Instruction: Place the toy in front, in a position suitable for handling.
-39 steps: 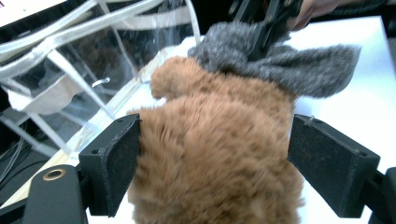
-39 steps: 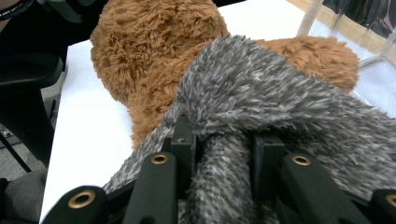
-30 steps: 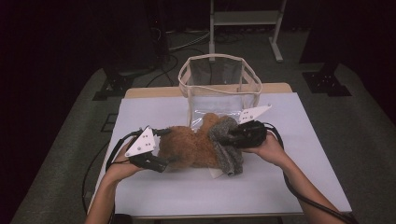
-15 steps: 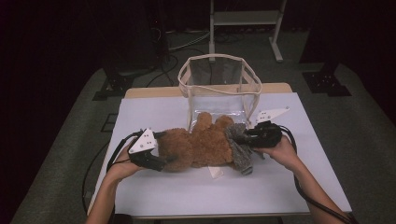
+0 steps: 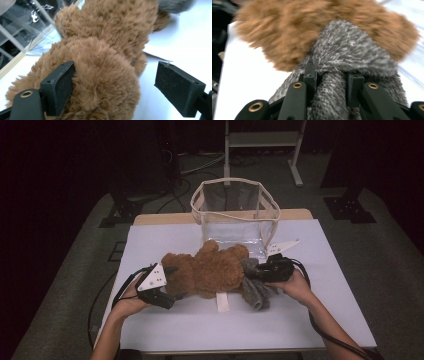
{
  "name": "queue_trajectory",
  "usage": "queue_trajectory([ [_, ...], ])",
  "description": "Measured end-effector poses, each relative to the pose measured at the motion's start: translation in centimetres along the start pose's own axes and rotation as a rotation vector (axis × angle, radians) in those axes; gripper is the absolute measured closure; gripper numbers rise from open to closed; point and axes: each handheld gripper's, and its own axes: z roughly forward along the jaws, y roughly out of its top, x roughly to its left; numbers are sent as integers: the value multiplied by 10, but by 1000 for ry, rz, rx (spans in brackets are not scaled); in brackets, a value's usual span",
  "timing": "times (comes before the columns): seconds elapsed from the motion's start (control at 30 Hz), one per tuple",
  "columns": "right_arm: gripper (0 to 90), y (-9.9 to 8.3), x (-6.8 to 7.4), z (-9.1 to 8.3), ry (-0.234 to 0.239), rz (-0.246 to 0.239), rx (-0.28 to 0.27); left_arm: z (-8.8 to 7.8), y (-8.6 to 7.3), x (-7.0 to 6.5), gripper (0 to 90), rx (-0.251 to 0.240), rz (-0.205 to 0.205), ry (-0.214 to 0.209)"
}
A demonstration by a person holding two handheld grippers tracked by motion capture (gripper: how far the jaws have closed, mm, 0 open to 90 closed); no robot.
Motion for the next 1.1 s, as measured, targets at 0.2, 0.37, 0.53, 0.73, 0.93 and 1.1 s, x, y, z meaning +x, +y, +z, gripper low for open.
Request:
queue_trajectory([
  [0.2, 675, 11, 26, 5, 56, -65, 3, 3, -1, 12, 160, 31, -11, 46],
  [0.37, 676, 17, 42, 7, 116, -93, -20, 4, 3, 17, 152, 43, -13, 58],
  [0.53, 674, 7, 29, 1, 80, -50, -24, 10, 35, 1, 154, -15, 73, -10],
  [0.73, 673, -16, 10, -16, 53, 31, -46, 39, 63, -12, 125, -10, 150, -86],
  [0.93, 672, -31, 5, -34, 46, 57, -70, 71, 78, -14, 41, 31, 189, -104],
  [1.1, 672, -36, 4, -37, 49, 56, -70, 92, 87, -16, 20, 78, 223, -94],
])
